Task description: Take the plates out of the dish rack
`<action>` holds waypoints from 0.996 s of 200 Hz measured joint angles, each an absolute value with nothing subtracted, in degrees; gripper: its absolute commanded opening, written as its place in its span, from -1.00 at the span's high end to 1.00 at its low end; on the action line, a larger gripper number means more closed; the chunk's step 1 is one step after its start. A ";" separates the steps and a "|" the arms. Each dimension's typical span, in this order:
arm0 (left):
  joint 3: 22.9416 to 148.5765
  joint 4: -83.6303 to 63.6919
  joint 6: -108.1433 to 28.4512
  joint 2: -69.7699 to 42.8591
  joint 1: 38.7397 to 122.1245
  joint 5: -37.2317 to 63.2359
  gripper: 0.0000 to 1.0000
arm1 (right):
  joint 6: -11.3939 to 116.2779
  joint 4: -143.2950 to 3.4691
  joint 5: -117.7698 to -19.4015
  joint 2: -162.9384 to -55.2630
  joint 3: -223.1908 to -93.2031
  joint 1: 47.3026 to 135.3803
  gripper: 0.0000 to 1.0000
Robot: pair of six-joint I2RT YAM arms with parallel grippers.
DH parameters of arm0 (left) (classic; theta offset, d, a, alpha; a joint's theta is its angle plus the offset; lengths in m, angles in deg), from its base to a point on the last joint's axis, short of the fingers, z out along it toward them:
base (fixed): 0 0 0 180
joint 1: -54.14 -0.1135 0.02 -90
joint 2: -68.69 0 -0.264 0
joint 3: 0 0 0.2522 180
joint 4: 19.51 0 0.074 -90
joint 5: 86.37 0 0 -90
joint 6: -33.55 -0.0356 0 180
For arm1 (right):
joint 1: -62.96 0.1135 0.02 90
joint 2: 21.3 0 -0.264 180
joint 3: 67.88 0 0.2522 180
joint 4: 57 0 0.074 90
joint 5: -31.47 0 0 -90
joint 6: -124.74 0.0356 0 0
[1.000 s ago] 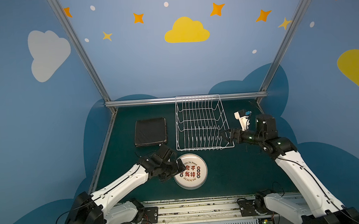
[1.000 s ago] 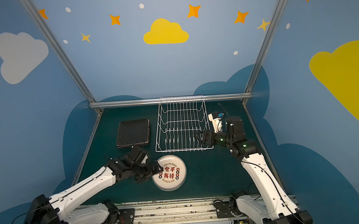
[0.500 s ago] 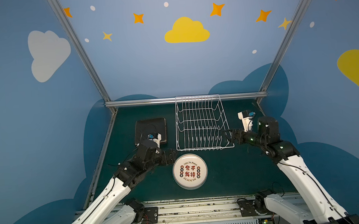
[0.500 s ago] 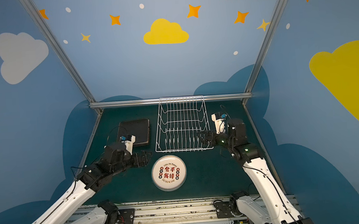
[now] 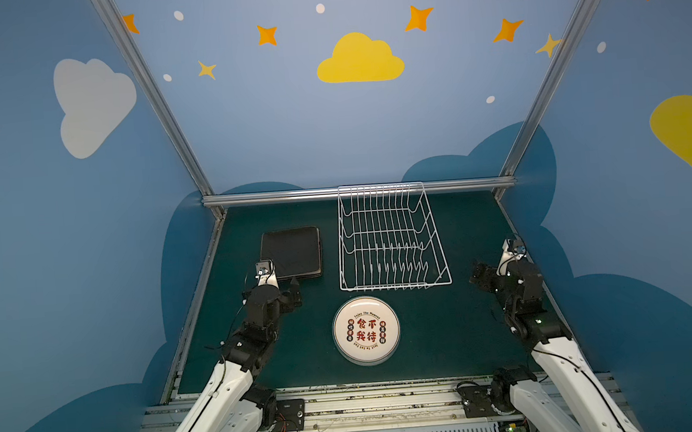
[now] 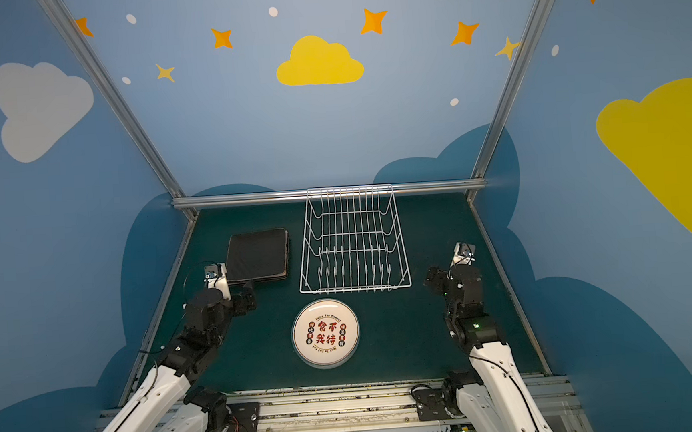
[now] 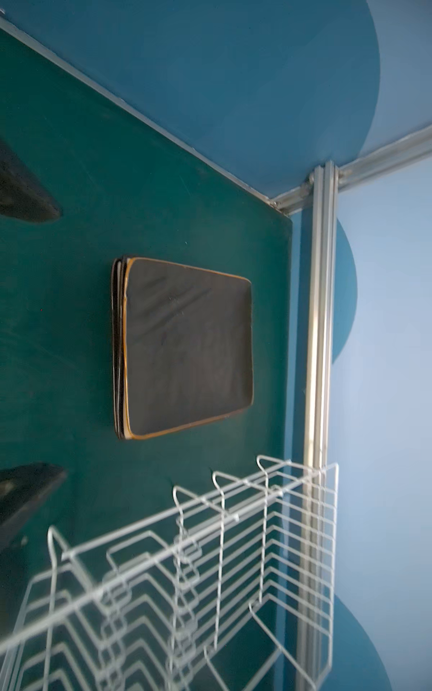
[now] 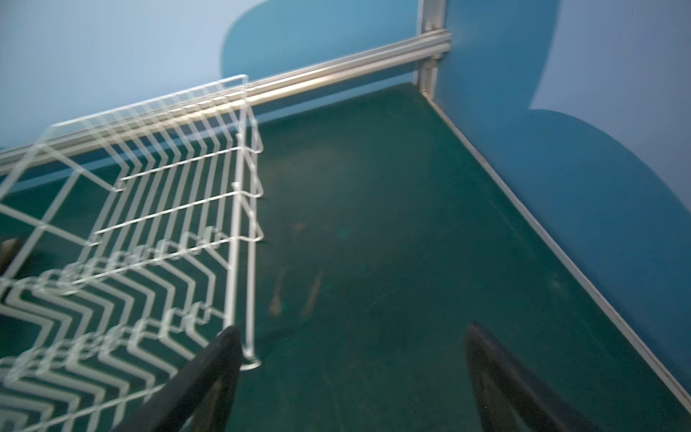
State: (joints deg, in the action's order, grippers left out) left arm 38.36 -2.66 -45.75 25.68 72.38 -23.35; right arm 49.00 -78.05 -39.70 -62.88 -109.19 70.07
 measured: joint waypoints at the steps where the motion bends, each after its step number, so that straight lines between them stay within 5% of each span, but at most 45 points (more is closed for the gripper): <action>1: 38.03 -3.09 -45.78 25.49 72.19 -23.42 -0.99 | 48.94 -77.64 -39.29 -62.99 -108.76 70.01 -0.84; 78: 31.28 -20.47 -45.12 13.51 63.92 -26.43 -0.99 | 46.95 -60.13 -31.33 -74.62 -100.21 66.66 -0.84; 199: 34.34 -43.05 -51.63 -9.72 58.52 -18.96 -0.99 | 46.38 -49.64 -37.15 -100.41 -110.16 64.67 -0.84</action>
State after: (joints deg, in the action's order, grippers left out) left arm 34.34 -43.05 -51.63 -9.72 58.52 -18.96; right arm 46.38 -49.64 -37.15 -100.41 -110.16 64.67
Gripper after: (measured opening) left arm 0.994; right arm 0.921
